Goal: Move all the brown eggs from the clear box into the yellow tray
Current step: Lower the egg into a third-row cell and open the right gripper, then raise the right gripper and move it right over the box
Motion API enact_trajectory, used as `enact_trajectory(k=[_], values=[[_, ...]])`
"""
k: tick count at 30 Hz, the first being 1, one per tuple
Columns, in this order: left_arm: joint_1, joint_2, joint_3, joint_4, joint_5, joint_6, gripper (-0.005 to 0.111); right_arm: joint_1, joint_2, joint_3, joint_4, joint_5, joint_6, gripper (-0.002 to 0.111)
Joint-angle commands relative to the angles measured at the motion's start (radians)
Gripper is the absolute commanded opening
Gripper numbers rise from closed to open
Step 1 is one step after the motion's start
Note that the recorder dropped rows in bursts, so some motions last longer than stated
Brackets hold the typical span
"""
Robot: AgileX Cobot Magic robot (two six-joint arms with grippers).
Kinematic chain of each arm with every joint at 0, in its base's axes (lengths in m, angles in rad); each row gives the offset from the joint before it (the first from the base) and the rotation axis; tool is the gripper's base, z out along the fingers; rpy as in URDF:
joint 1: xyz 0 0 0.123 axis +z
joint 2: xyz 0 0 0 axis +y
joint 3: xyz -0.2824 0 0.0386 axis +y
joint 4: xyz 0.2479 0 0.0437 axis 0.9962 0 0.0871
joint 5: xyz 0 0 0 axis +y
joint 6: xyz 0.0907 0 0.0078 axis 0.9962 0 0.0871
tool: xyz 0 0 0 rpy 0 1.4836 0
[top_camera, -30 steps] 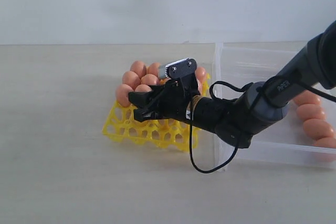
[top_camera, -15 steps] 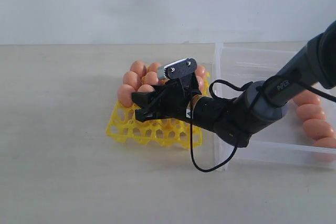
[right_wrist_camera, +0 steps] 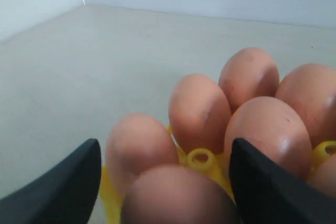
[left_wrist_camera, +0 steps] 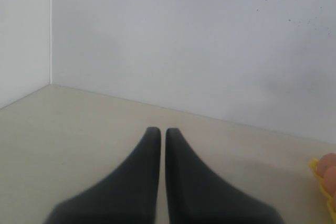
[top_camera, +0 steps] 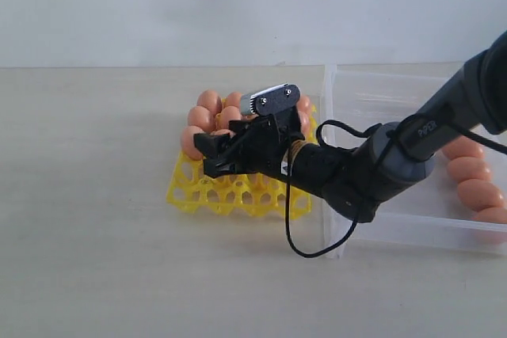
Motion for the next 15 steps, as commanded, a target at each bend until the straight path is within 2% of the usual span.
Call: enact_trajectory(k=[1, 7, 10, 15], values=[[0.002, -0.002, -0.001, -0.009, -0.007, -0.009, 0.004, 0.0, -0.041, 0.001, 0.034, -0.056, -0.007, 0.063], [0.002, -0.002, -0.001, -0.009, -0.007, -0.009, 0.004, 0.0, -0.109, 0.006, 0.0, -0.061, 0.022, 0.061], [0.002, -0.002, -0.001, -0.009, -0.007, -0.009, 0.004, 0.0, -0.127, 0.006, -0.075, -0.05, 0.073, 0.046], [0.002, -0.002, -0.001, -0.009, -0.007, -0.009, 0.004, 0.0, -0.137, 0.006, -0.172, -0.017, 0.162, 0.012]])
